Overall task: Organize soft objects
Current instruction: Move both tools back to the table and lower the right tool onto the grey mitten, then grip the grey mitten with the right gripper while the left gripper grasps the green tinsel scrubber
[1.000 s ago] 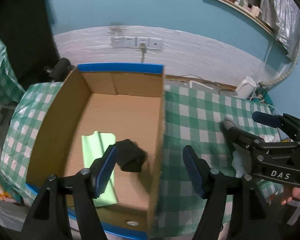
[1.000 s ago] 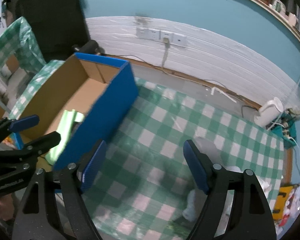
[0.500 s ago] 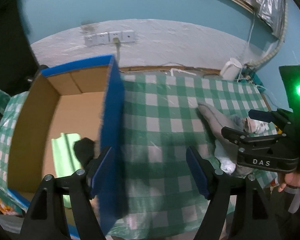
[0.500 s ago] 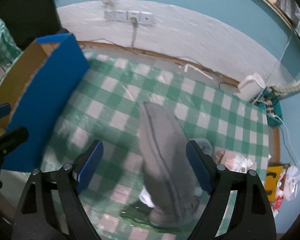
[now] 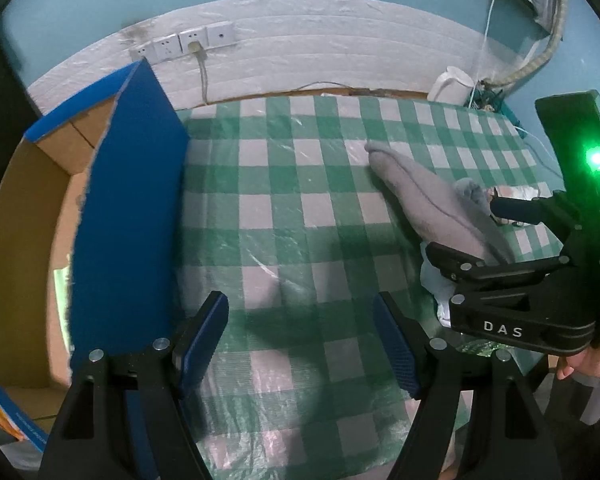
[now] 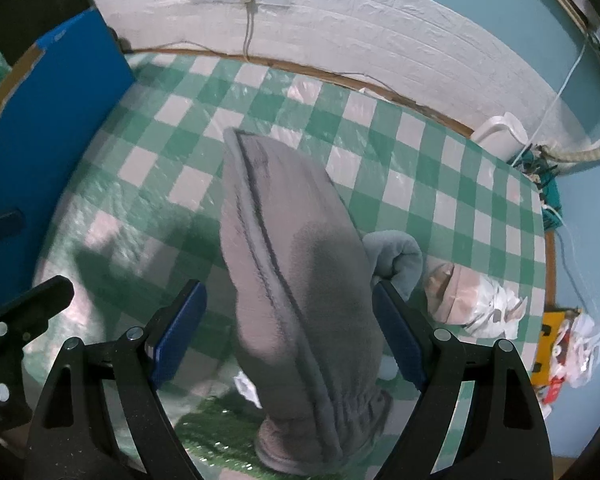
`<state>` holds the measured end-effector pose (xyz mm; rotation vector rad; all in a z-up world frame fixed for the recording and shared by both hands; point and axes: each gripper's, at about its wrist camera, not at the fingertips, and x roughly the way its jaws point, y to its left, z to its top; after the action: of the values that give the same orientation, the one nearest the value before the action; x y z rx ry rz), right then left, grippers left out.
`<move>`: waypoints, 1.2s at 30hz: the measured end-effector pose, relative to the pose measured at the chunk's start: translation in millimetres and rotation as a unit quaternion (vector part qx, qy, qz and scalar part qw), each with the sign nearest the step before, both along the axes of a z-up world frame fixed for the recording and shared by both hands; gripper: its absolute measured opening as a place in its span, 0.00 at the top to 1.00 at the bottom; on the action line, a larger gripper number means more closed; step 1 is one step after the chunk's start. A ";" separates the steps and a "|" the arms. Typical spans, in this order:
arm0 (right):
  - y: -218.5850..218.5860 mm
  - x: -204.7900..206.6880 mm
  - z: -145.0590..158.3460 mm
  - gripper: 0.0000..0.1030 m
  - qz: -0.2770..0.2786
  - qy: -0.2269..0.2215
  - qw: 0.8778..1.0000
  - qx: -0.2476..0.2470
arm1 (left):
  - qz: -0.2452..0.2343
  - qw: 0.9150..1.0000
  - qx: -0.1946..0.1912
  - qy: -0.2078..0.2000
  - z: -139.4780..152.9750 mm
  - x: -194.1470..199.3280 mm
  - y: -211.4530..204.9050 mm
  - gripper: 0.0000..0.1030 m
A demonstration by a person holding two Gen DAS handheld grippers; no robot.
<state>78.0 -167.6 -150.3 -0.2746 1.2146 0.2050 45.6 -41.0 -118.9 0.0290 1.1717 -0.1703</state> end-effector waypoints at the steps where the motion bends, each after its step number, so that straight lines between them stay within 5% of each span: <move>1: -0.2 0.5 -1.9 0.19 0.001 0.001 1.000 -0.002 | -0.001 1.000 -0.002 0.002 -0.6 0.6 -0.7 0.27; 3: -3.4 0.9 -5.2 0.22 0.000 0.005 1.000 0.000 | -0.004 1.000 -0.004 0.005 -2.6 2.3 -2.8 0.27; 5: -9.1 2.4 -7.3 0.42 -0.004 0.013 1.000 0.017 | -0.006 1.000 -0.004 0.005 -2.9 1.8 -5.3 0.26; 10: -27.8 3.7 -8.1 0.67 -0.019 0.024 0.998 0.054 | -0.012 1.000 -0.008 0.009 -3.9 1.0 -11.6 0.27; 14: -38.8 1.9 -1.0 0.79 -0.029 0.017 0.997 0.075 | -0.021 0.999 -0.022 0.011 -1.0 -1.9 -18.0 0.27; 36: -117.5 -39.4 56.0 0.81 -0.106 -0.046 0.985 0.125 | -0.169 0.984 -0.058 -0.001 7.7 -43.4 -102.6 0.15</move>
<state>38.6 -285.1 -94.3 0.0633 1.1050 0.1547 2.2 -143.6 -111.1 0.1262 1.1476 -0.5373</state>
